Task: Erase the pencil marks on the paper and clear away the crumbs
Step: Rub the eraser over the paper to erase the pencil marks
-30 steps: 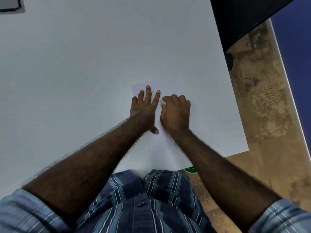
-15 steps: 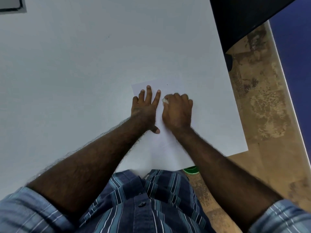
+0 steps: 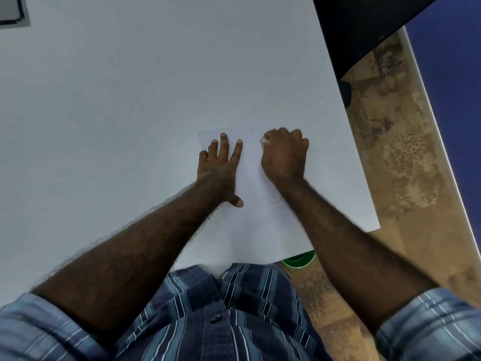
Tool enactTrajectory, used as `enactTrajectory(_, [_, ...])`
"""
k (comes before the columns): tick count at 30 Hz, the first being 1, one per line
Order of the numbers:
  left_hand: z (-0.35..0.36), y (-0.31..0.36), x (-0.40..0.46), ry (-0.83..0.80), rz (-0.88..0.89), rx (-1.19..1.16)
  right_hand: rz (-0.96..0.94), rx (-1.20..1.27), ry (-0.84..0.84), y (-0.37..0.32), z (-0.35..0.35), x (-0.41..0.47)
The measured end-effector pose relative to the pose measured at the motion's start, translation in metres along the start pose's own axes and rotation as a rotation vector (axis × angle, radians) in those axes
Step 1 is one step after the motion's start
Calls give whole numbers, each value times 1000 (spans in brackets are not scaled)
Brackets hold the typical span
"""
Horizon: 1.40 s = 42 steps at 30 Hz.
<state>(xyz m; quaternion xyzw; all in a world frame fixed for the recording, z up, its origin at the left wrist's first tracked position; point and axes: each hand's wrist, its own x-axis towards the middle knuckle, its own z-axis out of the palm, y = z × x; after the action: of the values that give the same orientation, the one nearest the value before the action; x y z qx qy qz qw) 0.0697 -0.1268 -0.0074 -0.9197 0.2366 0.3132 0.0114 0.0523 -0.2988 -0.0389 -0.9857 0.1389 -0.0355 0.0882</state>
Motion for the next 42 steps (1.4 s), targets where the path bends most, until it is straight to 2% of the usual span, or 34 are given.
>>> enactTrajectory(5, [1,1,2,-17,3,-11,-93,18,-43,-3,-1,-51])
enactTrajectory(9, [1,1,2,-16,5,0,12,6,36,11,1,-2])
enactTrajectory(13, [1,0,1,-7,5,-5,28,87,-77,20,-4,31])
enactTrajectory(20, [11,-9,-6,74,41,-102,162,298,-97,23,-12,-38])
enactTrajectory(25, [37,-21,-30,173,93,-134,103,322,-128,16,-6,-74])
enactTrajectory(34, [68,-27,-54,166,32,-161,97,326,-102,11,-1,-79])
enactTrajectory(37, [68,-28,-52,155,17,-174,-18,319,-118,-3,-4,-96])
enactTrajectory(40, [68,-28,-52,154,11,-180,-249,334,-198,-21,-3,-120])
enactTrajectory(42, [69,-28,-51,150,8,-174,-386,260,-213,-23,-1,-124])
